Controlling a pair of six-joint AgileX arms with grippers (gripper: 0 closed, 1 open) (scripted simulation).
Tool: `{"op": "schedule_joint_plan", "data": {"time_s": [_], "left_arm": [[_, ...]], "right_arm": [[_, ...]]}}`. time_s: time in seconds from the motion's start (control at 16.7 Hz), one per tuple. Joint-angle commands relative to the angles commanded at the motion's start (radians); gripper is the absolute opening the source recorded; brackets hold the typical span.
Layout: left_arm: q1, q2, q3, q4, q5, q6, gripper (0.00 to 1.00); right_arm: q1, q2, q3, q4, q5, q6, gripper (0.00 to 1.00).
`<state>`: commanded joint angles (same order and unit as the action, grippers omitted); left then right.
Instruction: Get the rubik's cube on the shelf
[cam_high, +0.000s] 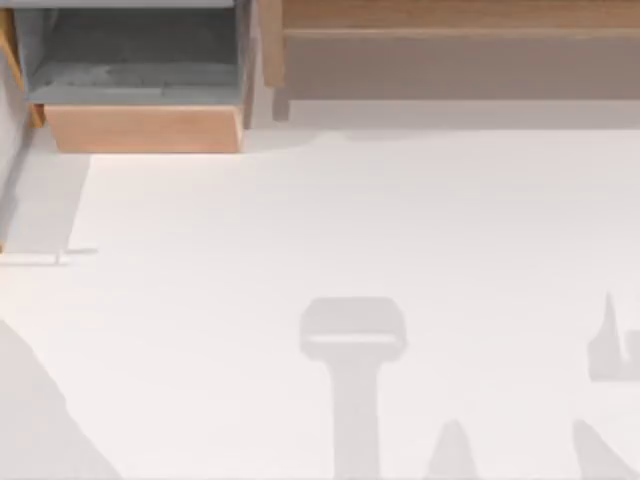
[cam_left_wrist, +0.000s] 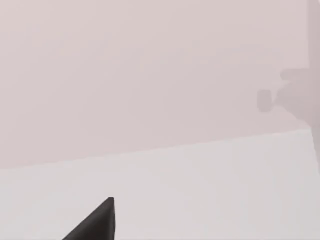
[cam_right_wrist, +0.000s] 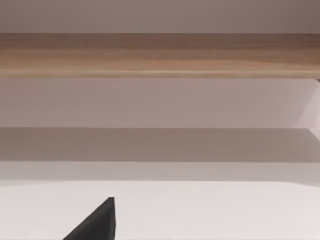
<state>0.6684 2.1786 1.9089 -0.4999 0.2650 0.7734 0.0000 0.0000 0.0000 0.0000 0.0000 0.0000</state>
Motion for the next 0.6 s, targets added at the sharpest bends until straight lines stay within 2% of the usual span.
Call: {"op": "schedule_joint_plan", "data": {"time_s": [0.3,0.6], "left_arm": [[-0.168,0.125,0.303,-0.486,-0.101,-0.209,1.00],[-0.288,0.231,0.476,-0.794,-0.166,-0.345,1.00]], "right_arm": [[0.000,0.000,0.000,0.000,0.000,0.000,1.00],[0.000,0.000,0.000,0.000,0.000,0.000,1.00]]}}
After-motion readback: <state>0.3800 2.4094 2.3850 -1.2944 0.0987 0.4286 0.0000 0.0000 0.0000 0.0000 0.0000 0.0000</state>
